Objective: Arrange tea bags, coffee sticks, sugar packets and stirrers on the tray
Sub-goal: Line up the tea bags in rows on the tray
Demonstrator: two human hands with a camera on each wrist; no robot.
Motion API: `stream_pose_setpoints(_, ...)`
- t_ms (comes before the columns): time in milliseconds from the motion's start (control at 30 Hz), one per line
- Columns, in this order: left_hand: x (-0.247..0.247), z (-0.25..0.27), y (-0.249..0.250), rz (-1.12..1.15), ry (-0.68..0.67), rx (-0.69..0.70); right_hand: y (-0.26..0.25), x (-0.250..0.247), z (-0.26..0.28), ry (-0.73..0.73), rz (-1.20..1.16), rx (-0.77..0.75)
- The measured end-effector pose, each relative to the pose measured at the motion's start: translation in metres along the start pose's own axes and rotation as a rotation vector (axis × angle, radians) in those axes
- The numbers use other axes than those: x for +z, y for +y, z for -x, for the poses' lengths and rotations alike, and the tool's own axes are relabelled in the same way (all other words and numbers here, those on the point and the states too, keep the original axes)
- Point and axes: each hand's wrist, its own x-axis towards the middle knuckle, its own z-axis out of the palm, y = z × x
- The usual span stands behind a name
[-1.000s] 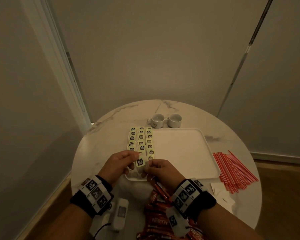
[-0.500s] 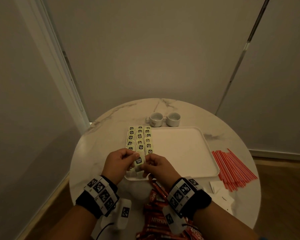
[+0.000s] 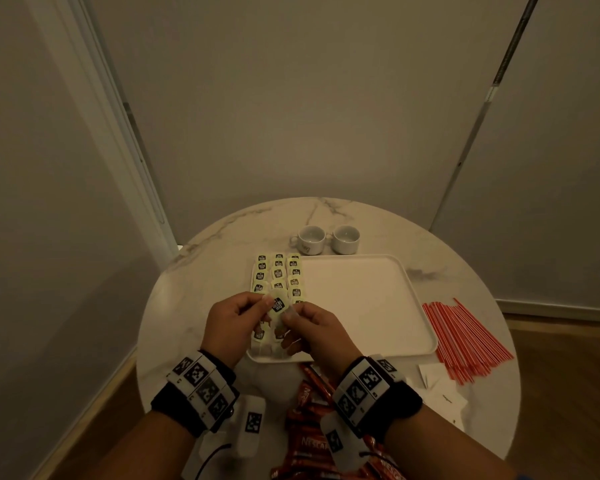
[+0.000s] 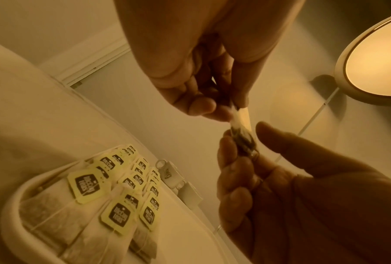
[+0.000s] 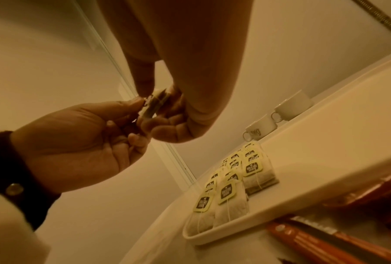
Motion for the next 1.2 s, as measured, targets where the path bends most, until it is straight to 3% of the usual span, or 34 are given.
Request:
stream_pose_setpoints(167, 0.003, 0.002, 0.003, 0.113, 0.024, -0.006, -0.003, -0.002, -0.002, 0.073, 0.033, -0.12)
stream_pose_setpoints(467, 0.009, 0.004, -0.01, 0.194, 0.064, -0.106, -0.004, -0.005, -0.004, 0.141, -0.009, -0.176)
stream_pose_setpoints(900, 0.011, 0.001, -0.009, 0.235, 0.036, -0.087, 0.0, -0.007, -0.005, 0.132, 0.166, -0.146)
stream_pose_setpoints(1200, 0.012, -0.002, -0.022, 0.092, 0.0, -0.143, 0.001, -0.011, -0.006, 0.118, 0.241, -0.1)
